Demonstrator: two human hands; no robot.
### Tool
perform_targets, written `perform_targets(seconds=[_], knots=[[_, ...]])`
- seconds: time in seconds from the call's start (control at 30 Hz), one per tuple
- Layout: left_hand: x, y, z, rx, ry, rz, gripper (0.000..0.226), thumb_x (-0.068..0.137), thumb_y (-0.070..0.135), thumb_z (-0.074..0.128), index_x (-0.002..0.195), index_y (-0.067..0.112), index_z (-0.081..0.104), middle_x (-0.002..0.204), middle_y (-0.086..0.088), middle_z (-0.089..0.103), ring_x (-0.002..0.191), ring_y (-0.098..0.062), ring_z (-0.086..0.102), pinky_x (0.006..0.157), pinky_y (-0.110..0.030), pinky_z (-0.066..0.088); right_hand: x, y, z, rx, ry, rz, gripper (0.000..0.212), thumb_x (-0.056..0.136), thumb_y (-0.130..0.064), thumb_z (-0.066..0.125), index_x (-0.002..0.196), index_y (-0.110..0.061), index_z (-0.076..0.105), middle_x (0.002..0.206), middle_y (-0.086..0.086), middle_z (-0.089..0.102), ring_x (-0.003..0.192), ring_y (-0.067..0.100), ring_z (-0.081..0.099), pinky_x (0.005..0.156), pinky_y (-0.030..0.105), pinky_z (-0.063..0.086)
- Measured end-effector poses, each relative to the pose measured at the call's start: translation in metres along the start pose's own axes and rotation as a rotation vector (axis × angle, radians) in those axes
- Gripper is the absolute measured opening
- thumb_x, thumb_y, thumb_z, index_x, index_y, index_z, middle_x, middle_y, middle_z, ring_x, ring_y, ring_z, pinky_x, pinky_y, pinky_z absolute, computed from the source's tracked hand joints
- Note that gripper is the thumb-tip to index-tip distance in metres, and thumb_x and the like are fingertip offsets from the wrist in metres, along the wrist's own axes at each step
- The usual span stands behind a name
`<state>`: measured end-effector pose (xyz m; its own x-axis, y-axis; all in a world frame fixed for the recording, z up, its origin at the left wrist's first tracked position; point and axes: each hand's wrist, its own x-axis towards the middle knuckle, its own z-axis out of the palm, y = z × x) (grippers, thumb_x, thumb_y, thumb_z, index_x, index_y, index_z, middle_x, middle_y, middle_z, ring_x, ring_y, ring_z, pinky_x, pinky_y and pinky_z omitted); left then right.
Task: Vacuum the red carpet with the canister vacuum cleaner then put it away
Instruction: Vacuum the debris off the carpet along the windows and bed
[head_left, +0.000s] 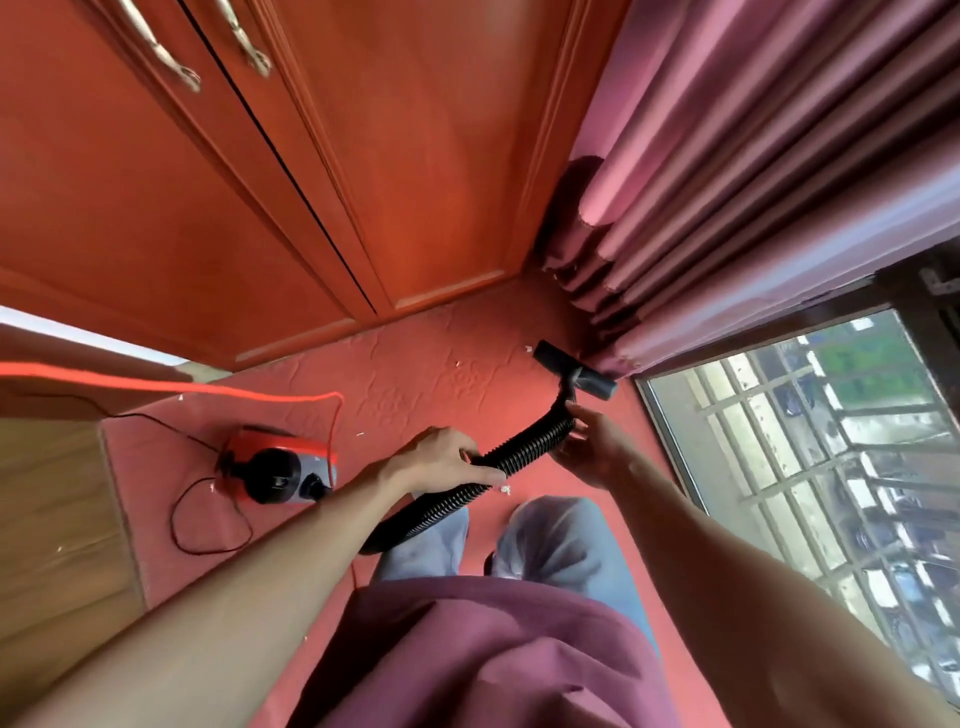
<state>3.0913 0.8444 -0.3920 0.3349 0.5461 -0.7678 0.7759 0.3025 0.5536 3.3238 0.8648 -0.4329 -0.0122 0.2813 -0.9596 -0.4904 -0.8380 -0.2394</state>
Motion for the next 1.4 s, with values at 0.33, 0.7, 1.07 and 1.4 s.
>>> perform_targets(seconds=[0.33,0.7,1.07,1.4], knots=[[0.019,0.008,0.042,-0.163,0.237,-0.146,0.065,0.059,0.079,0.053,0.073,0.018,0.069,0.077,-0.006,0.07,0.08,-0.021,0.066,0.07,-0.032,0.041,0.058,-0.02,-0.012,-0.2,-0.05,0.055,0.012,0.095,-0.016,0.054,0.086,-0.008,0.052,0.073,0.009,0.043,0.061,0.02,0.043,0.047,0.023,0.05],[0.056,0.009,0.112,-0.186,0.436,-0.303,0.054,0.082,0.064,0.063,0.058,0.02,0.046,0.057,0.004,0.05,0.067,-0.027,0.059,0.049,-0.03,0.03,0.121,-0.011,-0.036,-0.338,-0.033,0.116,0.016,0.097,-0.022,0.052,0.101,-0.006,0.054,0.083,0.008,0.051,0.072,0.02,0.053,0.068,0.029,0.047],[0.11,-0.047,0.187,-0.305,0.356,-0.388,0.064,0.067,0.077,0.055,0.08,0.017,0.074,0.072,-0.001,0.073,0.077,-0.021,0.07,0.072,-0.035,0.057,0.206,0.043,-0.068,-0.504,0.061,0.128,0.017,0.099,-0.018,0.049,0.087,-0.012,0.06,0.077,0.005,0.057,0.067,0.017,0.054,0.063,0.027,0.044],[0.156,-0.073,0.197,-0.392,0.456,-0.36,0.065,0.08,0.08,0.049,0.085,0.018,0.069,0.081,0.0,0.074,0.079,-0.023,0.071,0.073,-0.036,0.057,0.271,0.045,-0.038,-0.591,0.093,-0.039,0.01,0.092,-0.021,0.061,0.09,-0.012,0.058,0.075,0.006,0.056,0.064,0.018,0.052,0.069,0.033,0.044]])
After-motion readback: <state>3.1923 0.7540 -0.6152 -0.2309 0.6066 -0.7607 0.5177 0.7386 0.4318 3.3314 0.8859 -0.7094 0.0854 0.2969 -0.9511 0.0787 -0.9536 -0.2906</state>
